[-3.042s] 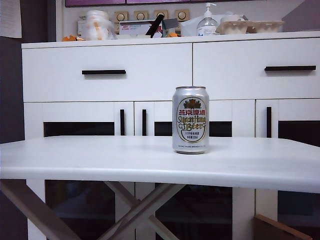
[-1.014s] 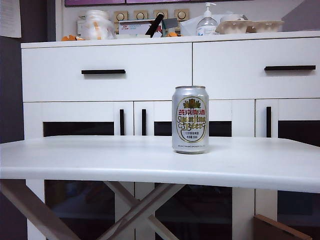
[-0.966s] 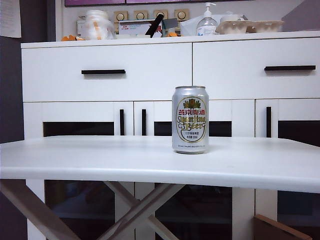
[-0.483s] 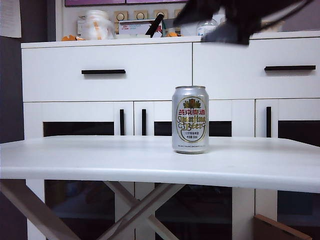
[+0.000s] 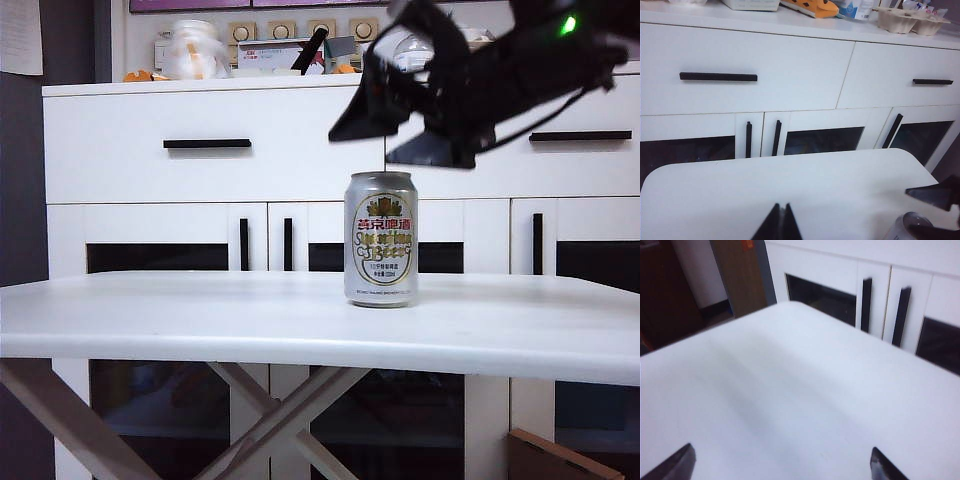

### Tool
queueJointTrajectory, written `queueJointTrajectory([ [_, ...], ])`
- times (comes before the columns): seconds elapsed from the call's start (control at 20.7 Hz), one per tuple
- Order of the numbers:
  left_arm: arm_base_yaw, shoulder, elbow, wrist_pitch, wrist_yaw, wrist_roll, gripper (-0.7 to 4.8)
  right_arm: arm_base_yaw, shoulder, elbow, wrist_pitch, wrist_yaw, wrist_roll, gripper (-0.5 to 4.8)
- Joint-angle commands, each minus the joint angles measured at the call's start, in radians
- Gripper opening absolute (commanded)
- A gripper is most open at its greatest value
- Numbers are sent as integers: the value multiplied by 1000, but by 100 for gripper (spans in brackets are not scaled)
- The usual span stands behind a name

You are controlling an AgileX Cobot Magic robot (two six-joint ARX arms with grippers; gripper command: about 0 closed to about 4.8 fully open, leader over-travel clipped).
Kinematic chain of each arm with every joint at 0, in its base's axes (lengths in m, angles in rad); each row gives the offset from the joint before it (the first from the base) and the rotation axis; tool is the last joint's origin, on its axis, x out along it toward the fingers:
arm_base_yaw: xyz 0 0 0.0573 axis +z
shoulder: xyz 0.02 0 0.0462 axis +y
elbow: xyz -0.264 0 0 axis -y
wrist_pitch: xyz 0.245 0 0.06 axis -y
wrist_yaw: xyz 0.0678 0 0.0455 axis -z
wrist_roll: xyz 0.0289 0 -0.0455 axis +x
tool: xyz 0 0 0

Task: Pick up a can of beer from the white table, open the left drawer, place the beer inside the drawer, and finally close the drawer.

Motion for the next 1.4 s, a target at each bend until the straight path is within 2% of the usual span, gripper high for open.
queueJointTrajectory([
  [0.05, 1, 0, 6, 8, 4, 4, -5, 2, 39, 5, 19, -2, -2, 479],
  [0.48, 1, 4, 6, 8, 3, 3, -6, 2, 72, -83, 13, 2, -38, 479],
  [0.82, 1, 8, 6, -2, 4, 0, -5, 2, 134, -82, 112, 6, -36, 479],
  [1.35, 1, 8, 6, -6, 5, 0, -5, 3, 176, -80, 151, 27, -32, 479],
  [1.4, 1, 8, 6, -7, 5, 0, -5, 3, 176, -80, 153, 26, -32, 413],
])
